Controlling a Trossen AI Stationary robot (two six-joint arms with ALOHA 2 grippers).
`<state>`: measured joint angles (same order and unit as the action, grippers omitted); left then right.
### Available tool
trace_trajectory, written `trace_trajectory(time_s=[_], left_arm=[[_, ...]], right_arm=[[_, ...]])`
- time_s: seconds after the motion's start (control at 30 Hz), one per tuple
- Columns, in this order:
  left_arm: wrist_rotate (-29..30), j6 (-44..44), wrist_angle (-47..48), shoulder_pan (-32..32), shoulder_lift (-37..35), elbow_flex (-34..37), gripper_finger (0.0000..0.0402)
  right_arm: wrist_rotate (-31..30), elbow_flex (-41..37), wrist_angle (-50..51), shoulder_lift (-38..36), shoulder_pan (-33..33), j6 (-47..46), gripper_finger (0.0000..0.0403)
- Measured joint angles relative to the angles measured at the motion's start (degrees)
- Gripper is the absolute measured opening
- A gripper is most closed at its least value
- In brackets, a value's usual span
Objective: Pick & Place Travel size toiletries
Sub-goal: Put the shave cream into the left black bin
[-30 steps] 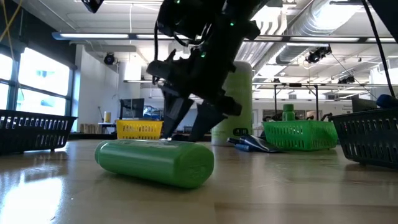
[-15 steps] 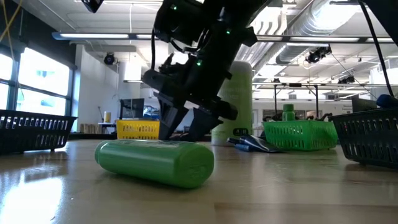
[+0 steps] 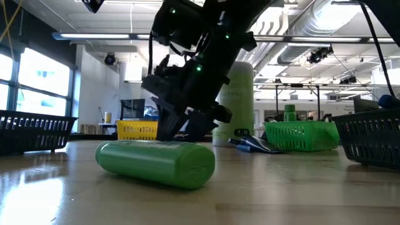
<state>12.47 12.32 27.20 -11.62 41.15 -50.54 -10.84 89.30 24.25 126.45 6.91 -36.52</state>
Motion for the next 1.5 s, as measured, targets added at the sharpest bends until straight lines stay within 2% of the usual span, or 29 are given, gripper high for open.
trace_trajectory(time_s=[0.17, 0.53, 0.7, 1.07, 1.37, 1.5], left_arm=[[0.0, 0.0, 0.06, -0.02, 0.02, 0.0, 0.0006], [0.0, 0.0, 0.07, 0.0, 0.02, 0.0, 0.0006], [0.02, 0.0, 0.04, -0.02, 0.02, 0.0, 0.0006], [0.0, 0.0, -0.04, -0.02, 0.02, 0.0, 0.0006], [0.0, 0.33, -0.51, -0.01, 0.02, 0.0, 0.0006], [0.0, 5.77, -1.54, -0.01, 0.02, 0.0, 0.0006]], right_arm=[[-0.45, 0.02, 0.04, 0.06, 0.23, -0.08, 0.0258], [-0.68, -0.03, 0.35, 0.11, 0.16, 0.3, 0.016], [-0.05, -0.03, 0.03, 0.13, 0.16, 0.36, 0.013], [1.78, -0.26, 1.3, -1.67, 0.29, 2.33, 0.0131], [-0.07, -0.22, 2.04, -10.04, 0.21, 5.32, 0.0131], [-2.31, -0.16, 2.16, -14.75, 0.29, 7.42, 0.013]])
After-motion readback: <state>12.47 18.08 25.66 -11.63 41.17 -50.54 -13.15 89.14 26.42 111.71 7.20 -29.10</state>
